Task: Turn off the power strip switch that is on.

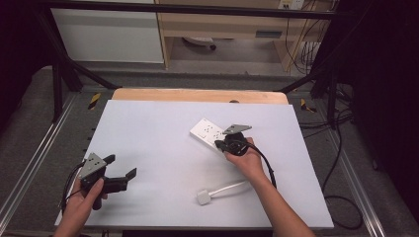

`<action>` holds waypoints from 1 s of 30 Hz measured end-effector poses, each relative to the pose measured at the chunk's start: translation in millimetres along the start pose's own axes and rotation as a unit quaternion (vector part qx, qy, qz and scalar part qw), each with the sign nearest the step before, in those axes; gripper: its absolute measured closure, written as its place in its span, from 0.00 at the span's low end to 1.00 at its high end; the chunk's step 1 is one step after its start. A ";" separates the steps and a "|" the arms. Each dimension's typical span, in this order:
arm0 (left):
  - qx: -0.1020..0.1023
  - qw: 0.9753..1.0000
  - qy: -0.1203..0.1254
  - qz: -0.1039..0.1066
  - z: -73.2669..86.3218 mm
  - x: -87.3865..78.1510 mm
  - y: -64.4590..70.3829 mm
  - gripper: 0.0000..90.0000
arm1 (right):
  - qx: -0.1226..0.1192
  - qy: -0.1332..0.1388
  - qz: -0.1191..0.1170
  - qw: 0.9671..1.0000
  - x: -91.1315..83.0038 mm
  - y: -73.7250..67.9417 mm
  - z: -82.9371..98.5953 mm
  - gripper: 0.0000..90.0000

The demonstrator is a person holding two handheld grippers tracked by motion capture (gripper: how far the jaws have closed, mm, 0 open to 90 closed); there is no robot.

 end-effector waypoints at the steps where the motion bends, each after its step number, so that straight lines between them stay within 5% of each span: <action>1: 0.000 1.000 0.000 0.000 0.0 0.0 0.0 0.06 | 0.000 0.000 0.000 1.000 0.0 0.0 0.0 1.00; 20: -0.001 1.000 0.001 0.000 -0.1 -0.3 -0.5 0.06 | 0.003 0.018 0.002 1.000 -6.0 2.1 -5.6 1.00; 30: 0.000 1.000 0.000 0.000 0.0 -0.1 -0.4 0.06 | 0.015 0.032 -0.002 0.999 -19.8 2.1 -11.6 0.85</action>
Point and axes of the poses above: each handheld gripper's, and its own axes: x roughly forward along the jaws, z roughly out of its underside, y roughly to its right, the point moved 8 cm from there along x, roughly forward along the jaws, and after that the axes turned 7 degrees about -y, right-handed, at the moved point
